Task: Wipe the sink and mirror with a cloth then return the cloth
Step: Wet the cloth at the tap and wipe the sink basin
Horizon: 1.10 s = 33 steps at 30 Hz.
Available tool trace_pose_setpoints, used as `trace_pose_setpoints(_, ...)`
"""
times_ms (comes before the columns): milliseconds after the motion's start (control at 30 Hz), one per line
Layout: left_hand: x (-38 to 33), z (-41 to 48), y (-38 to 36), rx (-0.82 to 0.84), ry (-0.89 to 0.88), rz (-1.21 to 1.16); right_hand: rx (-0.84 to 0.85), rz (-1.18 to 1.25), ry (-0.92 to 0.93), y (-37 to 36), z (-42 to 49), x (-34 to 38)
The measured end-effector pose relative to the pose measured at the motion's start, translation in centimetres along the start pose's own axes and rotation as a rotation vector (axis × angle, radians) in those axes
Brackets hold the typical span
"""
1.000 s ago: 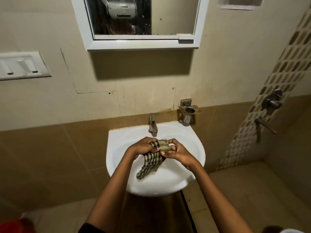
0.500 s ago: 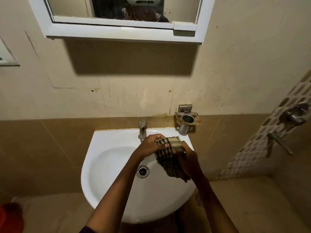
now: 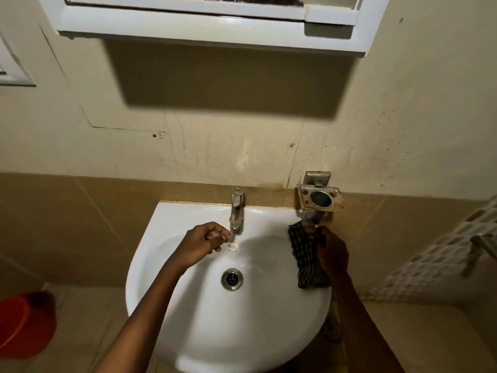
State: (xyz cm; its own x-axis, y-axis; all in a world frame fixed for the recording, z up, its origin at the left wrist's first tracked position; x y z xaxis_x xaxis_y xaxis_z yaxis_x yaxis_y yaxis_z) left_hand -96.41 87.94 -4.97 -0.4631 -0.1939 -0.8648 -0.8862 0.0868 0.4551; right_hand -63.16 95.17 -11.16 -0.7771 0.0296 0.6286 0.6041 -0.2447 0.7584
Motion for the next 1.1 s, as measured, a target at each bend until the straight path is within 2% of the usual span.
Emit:
trace_pose_setpoints(167, 0.4, 1.0, 0.8, -0.062, 0.021, 0.037, -0.148, -0.200, -0.011, -0.6, 0.6, -0.3)
trace_pose_setpoints(300, 0.4, 2.0, 1.3, -0.132, 0.044, 0.049, -0.230, -0.237, 0.123, -2.3, -0.7, 1.6)
trace_pose_setpoints(467, 0.0, 3.1, 0.9, -0.135, 0.050, 0.041, -0.175, -0.193, 0.076, -5.1, -2.7, 1.7)
trace_pose_setpoints(667, 0.2, 3.3, 0.6, -0.102, 0.064, 0.023, -0.102, -0.355, -0.036, -6.6, -1.6, 1.4)
trace_pose_setpoints(867, 2.0, 2.5, 3.3, -0.151, 0.110, -0.002, -0.101, -0.277, -0.143, -7.2, 1.4, 3.0)
trace_pose_setpoints(1000, 3.5, 1.9, 5.5, -0.184, 0.145, -0.028, -0.175, -0.131, -0.091, -8.7, 2.2, 6.8)
trace_pose_setpoints(1100, 4.3, 1.6, 6.9, -0.218, 0.167, -0.055, -0.147, -0.084, -0.095, -10.0, 2.1, 8.3)
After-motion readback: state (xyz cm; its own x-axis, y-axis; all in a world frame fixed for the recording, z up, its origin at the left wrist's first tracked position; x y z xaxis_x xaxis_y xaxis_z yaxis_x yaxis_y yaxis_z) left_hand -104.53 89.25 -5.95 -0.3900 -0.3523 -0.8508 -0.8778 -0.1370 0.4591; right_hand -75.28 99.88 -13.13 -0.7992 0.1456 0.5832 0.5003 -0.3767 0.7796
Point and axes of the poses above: each hand's wrist, its own z-axis towards the middle knuckle, its own y-axis out of the back of the hand, x = y × z, the point moved 8 cm from there along z, towards the middle knuckle, and after that the axes turned 4 degrees about z, right-handed, at the moved point
